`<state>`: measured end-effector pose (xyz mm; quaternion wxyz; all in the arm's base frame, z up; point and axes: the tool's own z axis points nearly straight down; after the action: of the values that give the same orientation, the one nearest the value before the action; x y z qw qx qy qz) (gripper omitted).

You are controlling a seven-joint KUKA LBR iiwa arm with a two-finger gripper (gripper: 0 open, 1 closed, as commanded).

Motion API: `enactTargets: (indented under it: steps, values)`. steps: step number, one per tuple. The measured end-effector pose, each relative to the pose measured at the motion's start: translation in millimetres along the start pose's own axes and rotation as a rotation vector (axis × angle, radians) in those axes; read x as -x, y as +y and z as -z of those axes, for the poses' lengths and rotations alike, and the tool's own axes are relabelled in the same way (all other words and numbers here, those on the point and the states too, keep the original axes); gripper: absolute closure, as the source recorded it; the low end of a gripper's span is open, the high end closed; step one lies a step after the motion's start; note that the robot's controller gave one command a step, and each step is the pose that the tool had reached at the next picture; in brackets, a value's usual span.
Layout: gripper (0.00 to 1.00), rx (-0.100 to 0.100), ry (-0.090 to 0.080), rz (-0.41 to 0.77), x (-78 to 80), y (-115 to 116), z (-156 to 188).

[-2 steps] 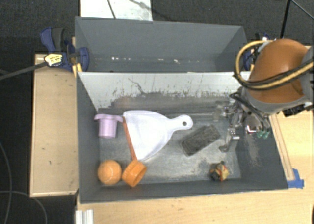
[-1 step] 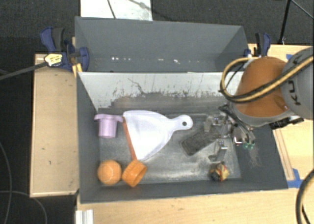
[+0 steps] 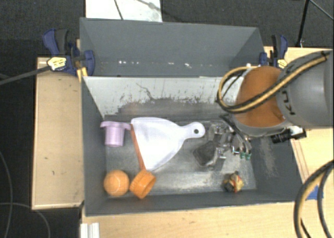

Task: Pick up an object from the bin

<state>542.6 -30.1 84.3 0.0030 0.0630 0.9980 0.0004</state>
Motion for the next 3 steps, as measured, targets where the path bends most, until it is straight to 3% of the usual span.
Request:
enactTargets:
  steps: [1, 2, 3]
  values:
    - [1.00, 0.001, -0.004, 0.043, -18.7, -19, -11]
    - [1.00, 0.001, -0.004, 0.045, -18.7, -19, -11]
    - [1.00, -0.001, 0.003, 0.039, -6.9, -7, 86]
